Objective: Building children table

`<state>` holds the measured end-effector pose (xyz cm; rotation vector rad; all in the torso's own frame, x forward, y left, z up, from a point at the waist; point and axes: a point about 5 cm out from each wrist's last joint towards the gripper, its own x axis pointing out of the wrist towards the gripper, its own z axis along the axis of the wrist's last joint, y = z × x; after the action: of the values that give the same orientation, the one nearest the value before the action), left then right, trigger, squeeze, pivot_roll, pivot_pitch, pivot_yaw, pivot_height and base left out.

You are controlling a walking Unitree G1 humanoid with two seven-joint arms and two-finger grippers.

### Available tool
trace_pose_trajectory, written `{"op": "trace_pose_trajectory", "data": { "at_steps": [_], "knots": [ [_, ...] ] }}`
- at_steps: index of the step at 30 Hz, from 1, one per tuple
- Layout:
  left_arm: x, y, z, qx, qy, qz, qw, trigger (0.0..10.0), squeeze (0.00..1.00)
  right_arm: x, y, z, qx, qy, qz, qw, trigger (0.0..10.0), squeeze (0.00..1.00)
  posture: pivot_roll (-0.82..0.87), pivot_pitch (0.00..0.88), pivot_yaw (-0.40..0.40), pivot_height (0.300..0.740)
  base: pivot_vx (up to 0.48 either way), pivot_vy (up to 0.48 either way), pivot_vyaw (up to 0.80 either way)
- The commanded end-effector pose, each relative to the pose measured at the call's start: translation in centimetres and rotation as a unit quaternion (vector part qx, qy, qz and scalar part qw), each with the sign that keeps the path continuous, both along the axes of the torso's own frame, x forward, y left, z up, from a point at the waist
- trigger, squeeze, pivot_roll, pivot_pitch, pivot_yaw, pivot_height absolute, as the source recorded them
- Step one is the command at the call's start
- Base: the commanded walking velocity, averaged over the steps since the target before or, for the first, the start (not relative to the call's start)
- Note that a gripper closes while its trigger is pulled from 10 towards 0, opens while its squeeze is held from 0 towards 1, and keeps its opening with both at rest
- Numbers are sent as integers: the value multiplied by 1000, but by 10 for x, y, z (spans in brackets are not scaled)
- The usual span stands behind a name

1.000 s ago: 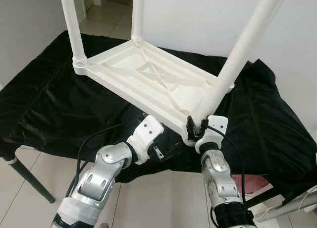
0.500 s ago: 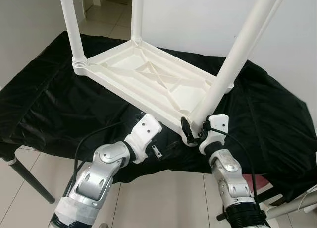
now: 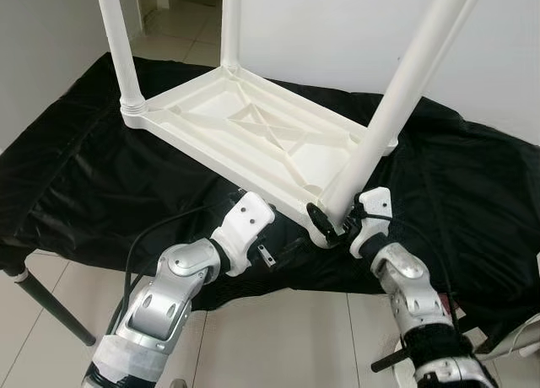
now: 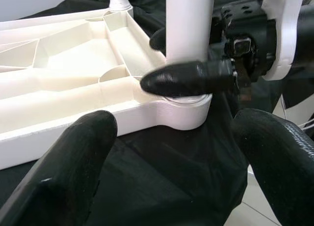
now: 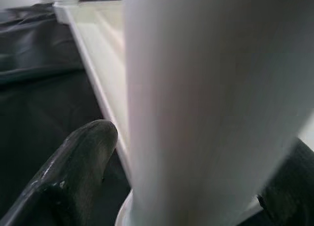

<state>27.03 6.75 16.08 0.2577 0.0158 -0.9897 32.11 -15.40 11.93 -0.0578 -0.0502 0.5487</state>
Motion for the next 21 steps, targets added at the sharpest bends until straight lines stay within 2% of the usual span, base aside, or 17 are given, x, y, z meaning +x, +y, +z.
{"op": "trace_pose_trajectory", "data": {
  "at_steps": [1,3,4,5,6,21],
  "knots": [
    [1,-4,1,-4,2,5,1000,10000,0,-1,0,-3,-6,6,15,1000,10000,0,81,41,-95,740,0,0,0],
    [2,-4,2,-4,2,2,1000,10000,0,4,5,-5,-12,16,47,999,10000,0,75,41,-87,740,0,0,0],
    [3,-4,3,-4,2,0,1000,10000,0,8,9,-5,-8,21,58,998,4941,0,75,40,-81,740,0,0,0],
    [3,-4,4,-4,1,0,1000,10000,0,10,11,-5,-6,25,64,998,4941,0,75,40,-81,740,0,0,0],
    [4,-5,4,-4,0,-1,1000,10000,0,12,12,-5,-10,25,68,997,0,0,78,40,-82,740,0,0,0],
    [4,-4,4,-5,-1,5,1000,10000,0,15,4,-7,-3,27,73,997,0,0,94,42,-93,740,0,0,0]
  ]
}}
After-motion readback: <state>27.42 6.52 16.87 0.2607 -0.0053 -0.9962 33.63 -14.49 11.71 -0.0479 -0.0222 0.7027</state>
